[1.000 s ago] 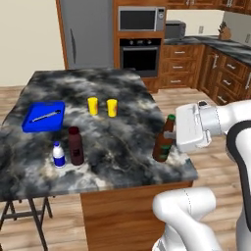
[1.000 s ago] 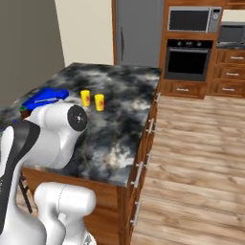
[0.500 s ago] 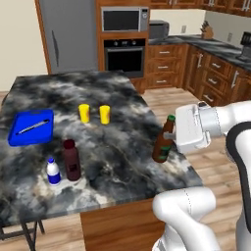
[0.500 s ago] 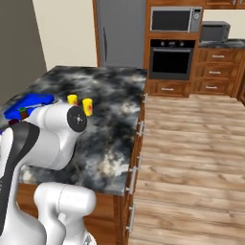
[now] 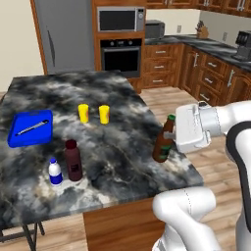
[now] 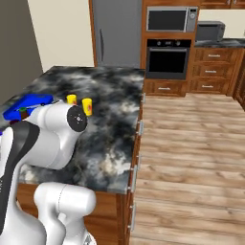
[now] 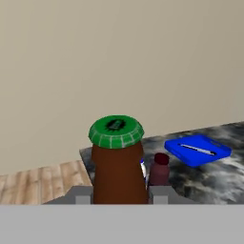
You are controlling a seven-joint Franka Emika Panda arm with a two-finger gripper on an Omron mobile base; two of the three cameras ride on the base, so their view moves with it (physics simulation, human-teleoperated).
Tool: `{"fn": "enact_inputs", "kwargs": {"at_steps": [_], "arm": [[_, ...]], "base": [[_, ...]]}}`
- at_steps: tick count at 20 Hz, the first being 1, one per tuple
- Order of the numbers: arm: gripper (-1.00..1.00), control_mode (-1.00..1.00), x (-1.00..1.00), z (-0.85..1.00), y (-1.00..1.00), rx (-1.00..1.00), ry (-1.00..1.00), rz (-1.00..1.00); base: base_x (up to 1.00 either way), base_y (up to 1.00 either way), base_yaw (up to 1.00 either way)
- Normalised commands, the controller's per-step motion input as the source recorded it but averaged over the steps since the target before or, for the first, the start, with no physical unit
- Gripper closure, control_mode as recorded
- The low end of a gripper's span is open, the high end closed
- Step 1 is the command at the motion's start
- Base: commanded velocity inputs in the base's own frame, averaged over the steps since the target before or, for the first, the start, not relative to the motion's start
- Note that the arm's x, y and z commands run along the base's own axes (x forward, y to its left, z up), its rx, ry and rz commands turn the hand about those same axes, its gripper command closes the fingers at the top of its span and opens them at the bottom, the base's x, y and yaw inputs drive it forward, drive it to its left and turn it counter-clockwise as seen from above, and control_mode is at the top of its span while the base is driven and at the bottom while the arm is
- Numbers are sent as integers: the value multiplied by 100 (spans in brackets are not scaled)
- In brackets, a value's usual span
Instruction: Place the drinks on the dining counter in a tight cluster.
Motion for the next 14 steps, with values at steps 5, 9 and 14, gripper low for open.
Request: {"fn": "enact_inputs", "kwargs": {"at_steps": [5, 9, 14], "arm": [[100, 100, 0, 0, 0, 0, 0, 0], [100, 100, 0, 0, 0, 0, 0, 0], [100, 100, 0, 0, 0, 0, 0, 0]], "base": [[-13, 44, 5], [23, 25, 1], [42, 17, 0]]}}
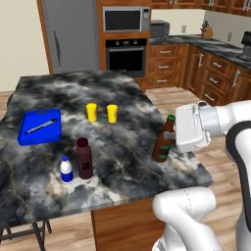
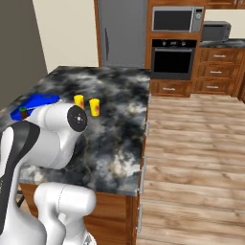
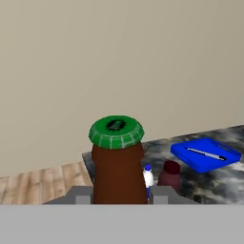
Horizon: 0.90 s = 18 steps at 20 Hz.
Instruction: Place the drinks on the dining counter in a tight cluster.
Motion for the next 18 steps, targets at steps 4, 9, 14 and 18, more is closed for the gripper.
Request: {"fn": "enact_inputs", "kwargs": {"at_steps": [4, 9, 14, 18], "arm": [[100, 100, 0, 0, 0, 0, 0, 0], [100, 100, 0, 0, 0, 0, 0, 0], [100, -100, 29, 0, 27, -6, 13, 0], [100, -100, 43, 2, 31, -9, 23, 0]], "base": [[5, 16, 0], [3, 8, 0], [0, 0, 0], [0, 0, 0]]}}
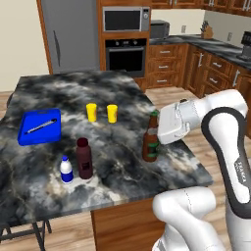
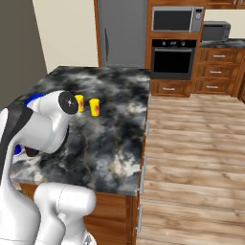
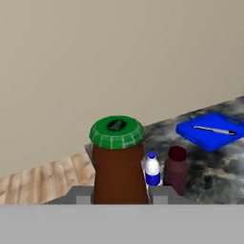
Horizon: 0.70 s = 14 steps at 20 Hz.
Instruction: Place the drinks on the dining counter in a tight cluster.
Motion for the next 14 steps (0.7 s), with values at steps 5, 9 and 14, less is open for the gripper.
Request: {"fn": "enact_inputs", "kwargs": {"at_steps": [5, 9, 14], "arm": [[100, -100, 51, -8, 15, -6, 24, 0], [100, -100, 95, -33, 1, -4, 7, 0], [100, -100, 56, -37, 0, 0, -4, 0]], "base": [[0, 0, 0], [0, 0, 0], [0, 0, 0]]}}
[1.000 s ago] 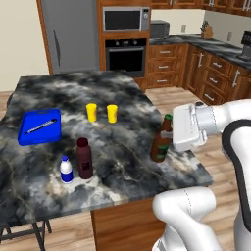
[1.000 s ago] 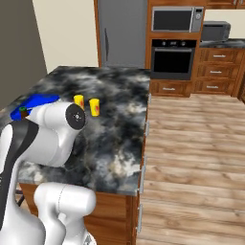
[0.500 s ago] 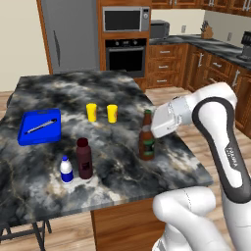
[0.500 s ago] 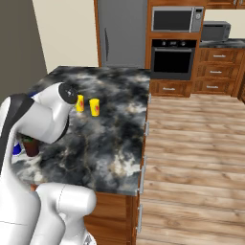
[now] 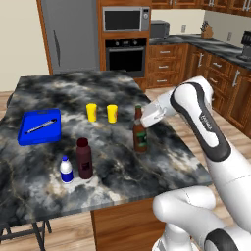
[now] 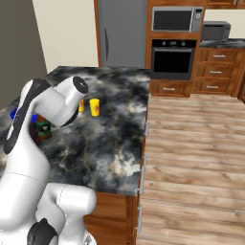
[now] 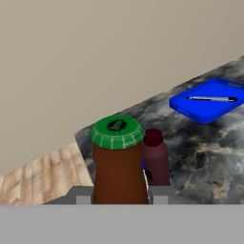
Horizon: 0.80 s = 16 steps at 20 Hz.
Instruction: Place the drinks on the dining counter in a tight cluster.
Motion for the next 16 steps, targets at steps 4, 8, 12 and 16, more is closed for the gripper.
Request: {"fn": "enact_inputs", "kwargs": {"at_steps": [4, 8, 12, 16], "arm": [[100, -100, 11, -67, 4, 0, -24, 0], [100, -100, 13, -60, 11, 0, -19, 0], [100, -100, 5, -36, 35, 0, -4, 0], [100, -100, 31, -22, 55, 0, 0, 0]], "base": [[0, 0, 0], [0, 0, 0], [0, 0, 0], [0, 0, 0]]}}
